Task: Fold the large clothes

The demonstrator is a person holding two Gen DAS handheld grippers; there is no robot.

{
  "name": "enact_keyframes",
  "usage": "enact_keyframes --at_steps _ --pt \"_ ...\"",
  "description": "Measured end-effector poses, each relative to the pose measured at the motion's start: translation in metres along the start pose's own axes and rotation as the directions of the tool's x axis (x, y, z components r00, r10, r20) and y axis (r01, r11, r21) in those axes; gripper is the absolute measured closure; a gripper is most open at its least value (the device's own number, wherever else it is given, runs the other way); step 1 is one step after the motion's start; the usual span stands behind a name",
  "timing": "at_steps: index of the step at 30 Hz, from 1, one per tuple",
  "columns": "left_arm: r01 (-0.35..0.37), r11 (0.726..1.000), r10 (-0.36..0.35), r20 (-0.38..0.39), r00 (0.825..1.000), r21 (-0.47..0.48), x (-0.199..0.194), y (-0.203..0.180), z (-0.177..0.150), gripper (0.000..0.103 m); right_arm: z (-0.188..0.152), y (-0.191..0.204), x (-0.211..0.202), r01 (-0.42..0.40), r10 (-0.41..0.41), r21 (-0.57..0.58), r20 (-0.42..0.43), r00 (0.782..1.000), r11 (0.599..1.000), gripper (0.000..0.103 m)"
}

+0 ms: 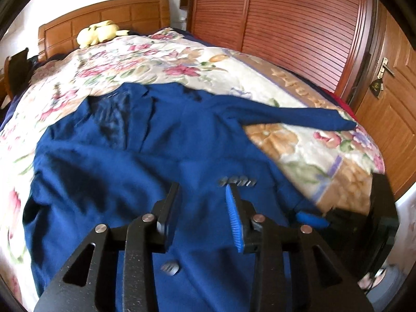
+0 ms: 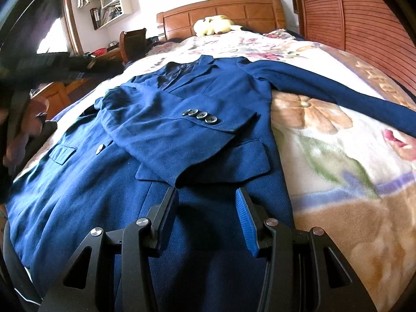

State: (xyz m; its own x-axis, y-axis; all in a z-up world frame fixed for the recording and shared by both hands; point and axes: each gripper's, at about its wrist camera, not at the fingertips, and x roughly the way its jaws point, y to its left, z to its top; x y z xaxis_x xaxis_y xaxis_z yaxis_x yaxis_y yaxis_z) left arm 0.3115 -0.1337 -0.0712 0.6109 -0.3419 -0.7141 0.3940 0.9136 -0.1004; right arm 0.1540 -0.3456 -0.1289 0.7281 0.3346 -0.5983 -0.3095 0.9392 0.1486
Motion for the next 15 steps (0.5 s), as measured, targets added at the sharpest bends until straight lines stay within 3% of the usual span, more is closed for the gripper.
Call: enact_keyframes --at_steps 4,9,15 --pt "-0.069 0.996 0.069 0.006 0.998 -0.050 -0.009 0.028 -0.035 0.067 0.001 0.001 0.000 0.005 -0.005 -0.002 -0.005 1.000 1.000 0.056" --pt "-0.113 0.988 0.111 -0.020 0.994 -0.102 -0.018 0.058 -0.073 0.067 0.002 0.001 0.003 0.010 -0.010 -0.005 -0.011 1.000 1.000 0.056" --pt "-0.142 0.984 0.144 0.005 0.990 -0.106 -0.046 0.072 -0.100 0.067 0.004 0.001 0.005 0.016 -0.016 -0.013 -0.018 1.000 1.000 0.056"
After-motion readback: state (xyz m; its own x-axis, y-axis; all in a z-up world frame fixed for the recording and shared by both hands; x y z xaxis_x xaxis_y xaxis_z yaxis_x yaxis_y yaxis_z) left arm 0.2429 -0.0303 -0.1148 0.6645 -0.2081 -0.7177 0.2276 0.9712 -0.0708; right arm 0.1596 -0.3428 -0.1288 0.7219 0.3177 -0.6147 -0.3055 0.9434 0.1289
